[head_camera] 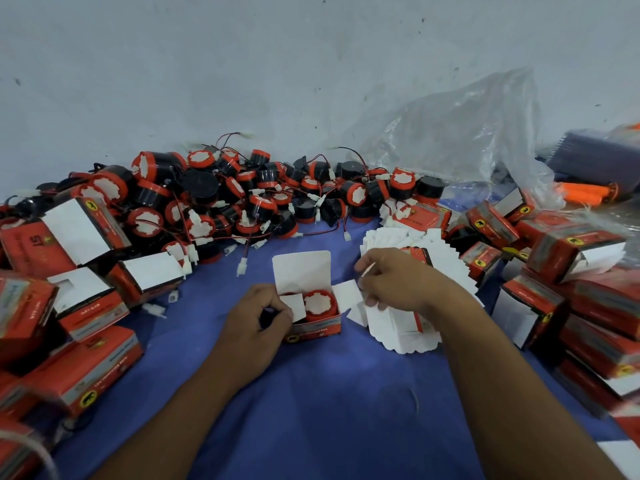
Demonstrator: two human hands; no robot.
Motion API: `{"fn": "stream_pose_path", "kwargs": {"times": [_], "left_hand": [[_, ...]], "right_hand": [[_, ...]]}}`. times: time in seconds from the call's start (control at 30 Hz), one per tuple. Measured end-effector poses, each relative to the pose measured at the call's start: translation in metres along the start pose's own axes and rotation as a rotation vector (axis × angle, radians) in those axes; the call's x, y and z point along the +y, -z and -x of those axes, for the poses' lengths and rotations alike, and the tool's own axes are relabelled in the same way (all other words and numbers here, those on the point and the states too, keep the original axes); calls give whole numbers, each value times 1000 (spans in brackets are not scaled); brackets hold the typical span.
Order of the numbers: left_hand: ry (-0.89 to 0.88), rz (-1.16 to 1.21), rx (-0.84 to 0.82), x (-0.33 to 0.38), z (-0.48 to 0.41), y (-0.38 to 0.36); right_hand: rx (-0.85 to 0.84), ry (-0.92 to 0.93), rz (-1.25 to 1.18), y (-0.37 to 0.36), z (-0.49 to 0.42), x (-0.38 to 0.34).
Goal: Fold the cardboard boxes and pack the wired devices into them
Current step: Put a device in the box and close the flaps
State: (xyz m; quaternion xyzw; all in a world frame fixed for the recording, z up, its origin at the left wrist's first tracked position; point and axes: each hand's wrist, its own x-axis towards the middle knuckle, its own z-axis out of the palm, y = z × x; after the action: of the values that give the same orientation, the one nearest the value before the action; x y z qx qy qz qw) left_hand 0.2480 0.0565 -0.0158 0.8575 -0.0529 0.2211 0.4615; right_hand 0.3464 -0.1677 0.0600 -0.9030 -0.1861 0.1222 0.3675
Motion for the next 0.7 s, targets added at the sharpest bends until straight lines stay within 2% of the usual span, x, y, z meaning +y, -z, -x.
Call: {"fn": "stream_pose_path", "kwargs": {"times": [0.1, 0.2, 0.27, 0.37, 0.53, 0.6, 0.7], "left_hand": [[78, 58, 13, 0, 1, -1], [160, 175, 16, -2, 0, -1], [162, 243, 2, -5, -1, -1], [119, 205, -29, -7, -1, 0], [1, 126, -16, -2, 1, 2], [5, 130, -22, -2, 2, 2], [56, 131, -71, -5, 4, 3]], "right_hand": [[-86, -31, -385, -10, -1, 2], [-142, 38, -586, -18, -3, 1], [-141, 59, -538, -25, -5, 3], [-59, 84, -348, -39, -8, 4], [42, 467, 53, -51, -11, 0], [-16, 511, 100, -43, -10, 0], [-242, 477, 87, -31, -4, 1]]}}
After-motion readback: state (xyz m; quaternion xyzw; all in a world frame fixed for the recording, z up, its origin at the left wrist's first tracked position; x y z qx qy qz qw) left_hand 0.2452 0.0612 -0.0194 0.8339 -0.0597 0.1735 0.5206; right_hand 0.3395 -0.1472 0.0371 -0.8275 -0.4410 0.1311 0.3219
